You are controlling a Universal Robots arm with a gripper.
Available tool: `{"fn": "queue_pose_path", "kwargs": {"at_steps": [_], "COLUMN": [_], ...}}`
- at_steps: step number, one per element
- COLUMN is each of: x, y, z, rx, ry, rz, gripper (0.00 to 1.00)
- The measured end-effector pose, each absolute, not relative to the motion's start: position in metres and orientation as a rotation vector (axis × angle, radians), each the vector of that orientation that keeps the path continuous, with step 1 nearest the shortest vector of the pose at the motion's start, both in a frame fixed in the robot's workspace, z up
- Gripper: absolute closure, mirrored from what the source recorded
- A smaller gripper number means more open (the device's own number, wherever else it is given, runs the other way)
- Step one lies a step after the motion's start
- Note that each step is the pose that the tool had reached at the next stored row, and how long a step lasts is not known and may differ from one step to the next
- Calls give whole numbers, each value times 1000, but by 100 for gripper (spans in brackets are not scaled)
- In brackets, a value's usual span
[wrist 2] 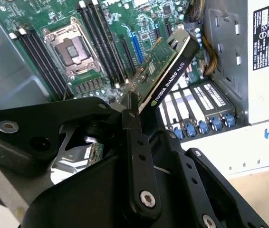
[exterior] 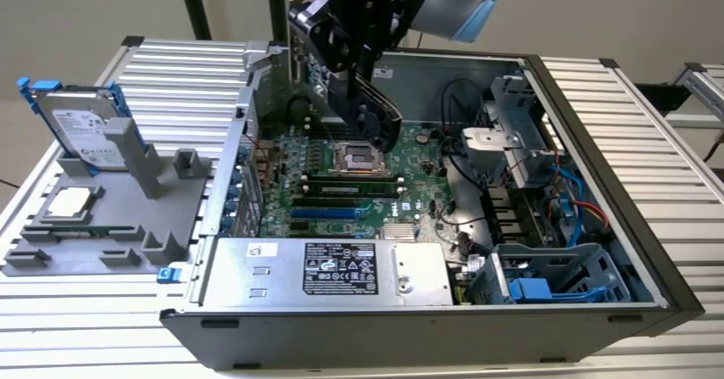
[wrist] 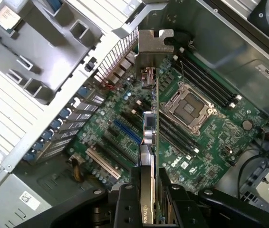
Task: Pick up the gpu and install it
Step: 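Insert the gpu into the slot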
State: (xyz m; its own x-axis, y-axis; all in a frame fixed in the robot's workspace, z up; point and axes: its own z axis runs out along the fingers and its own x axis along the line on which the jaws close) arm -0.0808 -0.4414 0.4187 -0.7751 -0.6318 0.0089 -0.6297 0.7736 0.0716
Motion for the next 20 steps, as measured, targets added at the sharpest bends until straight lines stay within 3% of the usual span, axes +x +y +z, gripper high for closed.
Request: {"fn": "queue_pose_path", "kwargs": {"at_steps": [20], "x": [-80], "y": [-441], "z": [419], "rx": [1199], "ry": [-2863], "rz": [-97], "gripper": [100]}}
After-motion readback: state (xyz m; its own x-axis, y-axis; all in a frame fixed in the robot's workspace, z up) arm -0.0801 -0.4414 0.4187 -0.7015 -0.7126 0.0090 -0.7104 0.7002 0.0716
